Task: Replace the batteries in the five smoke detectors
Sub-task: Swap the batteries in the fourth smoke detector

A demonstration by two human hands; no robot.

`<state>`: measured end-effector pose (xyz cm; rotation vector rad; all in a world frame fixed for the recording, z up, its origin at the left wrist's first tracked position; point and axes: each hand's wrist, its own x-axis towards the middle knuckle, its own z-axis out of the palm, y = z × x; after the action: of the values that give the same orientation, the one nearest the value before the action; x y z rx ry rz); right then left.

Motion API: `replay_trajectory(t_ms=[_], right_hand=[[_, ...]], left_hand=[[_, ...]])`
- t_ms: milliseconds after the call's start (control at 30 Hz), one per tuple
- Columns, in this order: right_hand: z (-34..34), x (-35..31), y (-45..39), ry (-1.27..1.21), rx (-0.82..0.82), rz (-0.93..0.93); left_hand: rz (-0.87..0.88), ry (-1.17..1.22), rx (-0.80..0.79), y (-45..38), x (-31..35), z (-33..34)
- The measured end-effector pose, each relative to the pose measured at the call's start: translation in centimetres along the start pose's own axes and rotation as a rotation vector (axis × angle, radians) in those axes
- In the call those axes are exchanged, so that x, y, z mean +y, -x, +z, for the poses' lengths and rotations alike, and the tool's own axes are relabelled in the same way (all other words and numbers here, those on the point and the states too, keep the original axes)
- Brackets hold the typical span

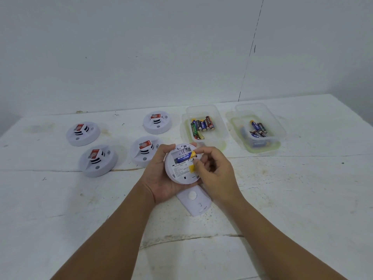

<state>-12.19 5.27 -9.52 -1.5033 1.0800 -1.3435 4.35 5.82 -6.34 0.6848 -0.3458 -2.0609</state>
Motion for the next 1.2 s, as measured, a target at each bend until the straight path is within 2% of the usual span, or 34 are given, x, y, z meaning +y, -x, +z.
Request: replay_trajectory(t_ms=[300,800,967,1200], right_hand=[[0.1,-0.4,-0.1,-0.021,0.037,0.017],[0.3,-0.6,0.1,0.112,0.047,-0.053],[0.1,-0.9,0.2,-0.022,0.052,0.047],[0.0,-1.0,0.3,0.064,0.051,-0.095]], left_hand=[[-0.004,-0.026,0.017,0.1,-0.1,0.4],[0.040,-0.072,0.035,-0.1,-0.2,-0.3],[0.031,-0.065,0.032,0.2,-0.2,0.2],[0.019,-0.057,0.021,0.4,-0.2,0.3]])
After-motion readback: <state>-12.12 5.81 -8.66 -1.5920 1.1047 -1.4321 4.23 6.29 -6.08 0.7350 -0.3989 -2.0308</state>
